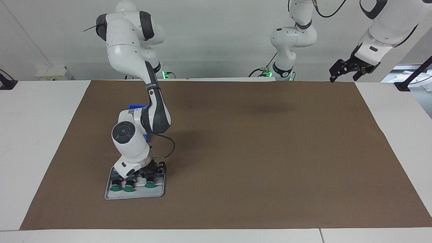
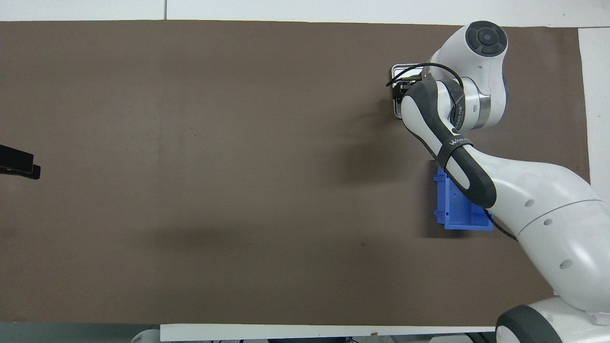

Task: Place and press button with both arms
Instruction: 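Reach the right gripper to the metal tray and grasp a button module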

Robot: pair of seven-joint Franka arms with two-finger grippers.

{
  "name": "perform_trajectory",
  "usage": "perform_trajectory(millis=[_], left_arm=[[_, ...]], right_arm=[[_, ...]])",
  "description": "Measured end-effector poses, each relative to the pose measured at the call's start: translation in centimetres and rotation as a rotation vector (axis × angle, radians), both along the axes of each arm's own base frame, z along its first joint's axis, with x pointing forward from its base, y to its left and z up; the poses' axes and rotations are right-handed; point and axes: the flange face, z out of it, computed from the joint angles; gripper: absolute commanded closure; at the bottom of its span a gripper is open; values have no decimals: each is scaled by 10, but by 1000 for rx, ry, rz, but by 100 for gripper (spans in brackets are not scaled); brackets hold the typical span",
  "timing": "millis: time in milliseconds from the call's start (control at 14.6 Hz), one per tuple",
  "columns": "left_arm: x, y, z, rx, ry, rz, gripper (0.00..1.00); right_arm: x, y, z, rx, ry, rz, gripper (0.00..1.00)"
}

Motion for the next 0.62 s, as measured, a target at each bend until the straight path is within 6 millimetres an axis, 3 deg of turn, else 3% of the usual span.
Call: perform_trajectory(millis=[68, 205, 274, 479, 616], left_arm=[[0, 0, 0, 0, 0, 0, 0], [0, 0, 0, 0, 0, 0, 0], [0, 0, 0, 0, 0, 0, 0], [0, 0, 0, 0, 0, 0, 0], [0, 0, 0, 0, 0, 0, 0]], right_arm=[[0, -2, 2, -1, 2, -1, 57], [-2, -6, 8, -4, 23, -3, 91], [-3, -6, 10, -5, 40, -3, 100], [-3, 0, 18, -6, 56, 7, 100], [-6, 11, 33, -4, 75, -15, 100]])
